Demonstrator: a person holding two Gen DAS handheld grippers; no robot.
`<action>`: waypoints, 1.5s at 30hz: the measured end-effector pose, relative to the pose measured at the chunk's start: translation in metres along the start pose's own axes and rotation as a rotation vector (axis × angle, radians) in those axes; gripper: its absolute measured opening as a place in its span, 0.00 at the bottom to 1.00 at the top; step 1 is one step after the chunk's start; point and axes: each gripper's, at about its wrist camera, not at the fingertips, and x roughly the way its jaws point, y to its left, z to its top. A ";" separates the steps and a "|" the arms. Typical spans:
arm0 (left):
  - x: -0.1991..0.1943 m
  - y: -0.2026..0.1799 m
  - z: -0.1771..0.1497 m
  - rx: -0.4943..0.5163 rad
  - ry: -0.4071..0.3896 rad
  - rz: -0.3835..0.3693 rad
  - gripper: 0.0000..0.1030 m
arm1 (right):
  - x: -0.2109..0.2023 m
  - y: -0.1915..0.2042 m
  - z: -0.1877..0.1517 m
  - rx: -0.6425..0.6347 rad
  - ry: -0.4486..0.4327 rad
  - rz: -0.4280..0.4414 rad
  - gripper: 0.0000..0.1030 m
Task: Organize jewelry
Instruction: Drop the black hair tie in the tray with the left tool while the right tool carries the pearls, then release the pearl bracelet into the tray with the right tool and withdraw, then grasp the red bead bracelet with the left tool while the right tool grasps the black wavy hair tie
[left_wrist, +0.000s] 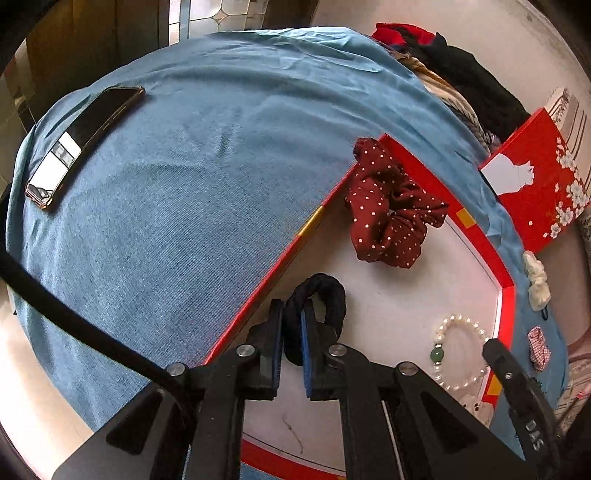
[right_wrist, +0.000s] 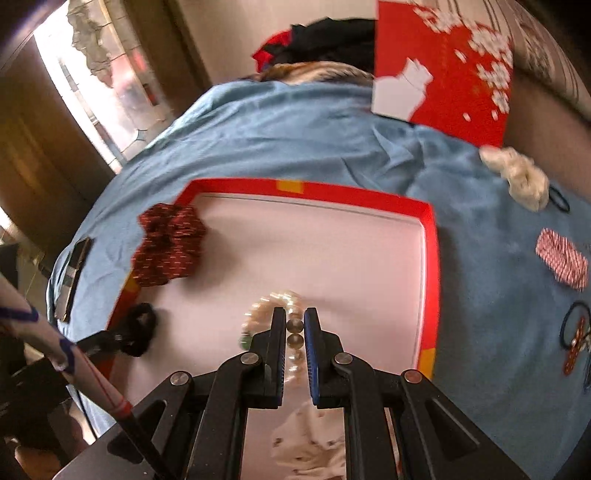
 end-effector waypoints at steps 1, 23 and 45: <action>0.000 0.000 0.000 -0.005 0.001 -0.004 0.16 | 0.001 -0.004 0.000 0.012 0.007 0.001 0.11; -0.052 -0.076 -0.039 0.161 -0.178 -0.114 0.50 | -0.142 -0.188 -0.074 0.173 -0.125 -0.175 0.53; -0.011 -0.299 -0.224 0.772 0.013 -0.326 0.55 | -0.252 -0.410 -0.211 0.539 -0.252 -0.326 0.53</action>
